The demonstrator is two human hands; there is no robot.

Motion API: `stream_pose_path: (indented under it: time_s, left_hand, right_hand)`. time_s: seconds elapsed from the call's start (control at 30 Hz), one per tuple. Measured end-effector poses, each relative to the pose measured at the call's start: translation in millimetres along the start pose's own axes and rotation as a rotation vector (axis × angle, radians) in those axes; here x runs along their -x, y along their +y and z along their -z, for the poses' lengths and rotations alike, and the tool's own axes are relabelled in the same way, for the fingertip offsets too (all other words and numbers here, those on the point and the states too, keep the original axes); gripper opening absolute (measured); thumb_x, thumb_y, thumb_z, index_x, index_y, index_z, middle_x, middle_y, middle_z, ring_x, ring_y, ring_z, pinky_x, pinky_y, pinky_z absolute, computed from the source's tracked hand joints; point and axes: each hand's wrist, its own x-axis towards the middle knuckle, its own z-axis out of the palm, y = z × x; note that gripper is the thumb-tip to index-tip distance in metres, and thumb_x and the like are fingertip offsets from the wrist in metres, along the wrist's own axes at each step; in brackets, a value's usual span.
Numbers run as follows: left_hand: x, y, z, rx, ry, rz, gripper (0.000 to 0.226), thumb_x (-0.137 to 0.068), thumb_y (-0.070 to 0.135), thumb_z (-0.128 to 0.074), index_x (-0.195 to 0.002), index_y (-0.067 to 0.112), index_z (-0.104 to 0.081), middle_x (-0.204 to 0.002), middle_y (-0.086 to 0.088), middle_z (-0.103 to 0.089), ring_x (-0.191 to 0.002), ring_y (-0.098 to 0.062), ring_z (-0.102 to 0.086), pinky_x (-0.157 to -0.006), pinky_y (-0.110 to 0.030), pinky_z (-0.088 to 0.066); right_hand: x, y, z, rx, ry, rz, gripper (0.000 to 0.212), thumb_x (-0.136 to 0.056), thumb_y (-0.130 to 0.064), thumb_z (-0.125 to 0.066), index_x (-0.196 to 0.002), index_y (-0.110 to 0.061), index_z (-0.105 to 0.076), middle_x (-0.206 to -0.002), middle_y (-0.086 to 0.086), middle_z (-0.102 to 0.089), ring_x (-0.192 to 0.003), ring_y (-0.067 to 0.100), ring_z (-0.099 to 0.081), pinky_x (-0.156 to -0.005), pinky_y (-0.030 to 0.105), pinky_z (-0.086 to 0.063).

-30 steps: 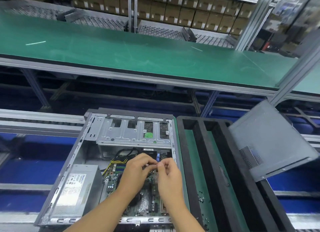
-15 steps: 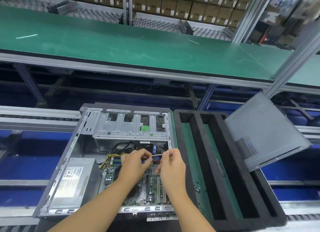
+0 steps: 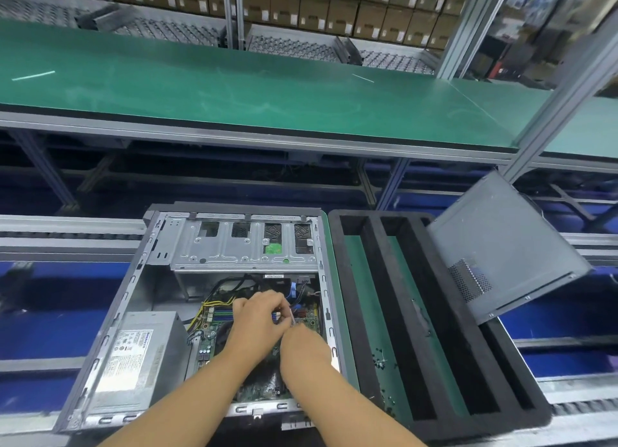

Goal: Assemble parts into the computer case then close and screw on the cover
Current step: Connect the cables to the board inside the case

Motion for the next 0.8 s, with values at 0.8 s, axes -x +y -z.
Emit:
stream_pose_path:
  time_s: [0.8]
  left_hand:
    - [12,10,27,0.343,0.254,0.119,0.024,-0.095,0.011,-0.052,-0.091,0.033,-0.059,-0.088,0.014,-0.065,-0.078,0.001,-0.058,-0.072,-0.024,-0.044]
  right_hand:
    - [26,1,-2,-0.583,0.382,0.257,0.022,-0.094,-0.003,-0.042,-0.098,-0.016,-0.059,-0.104,0.003,-0.060,-0.096,0.025,-0.057,-0.080,0.037,-0.044]
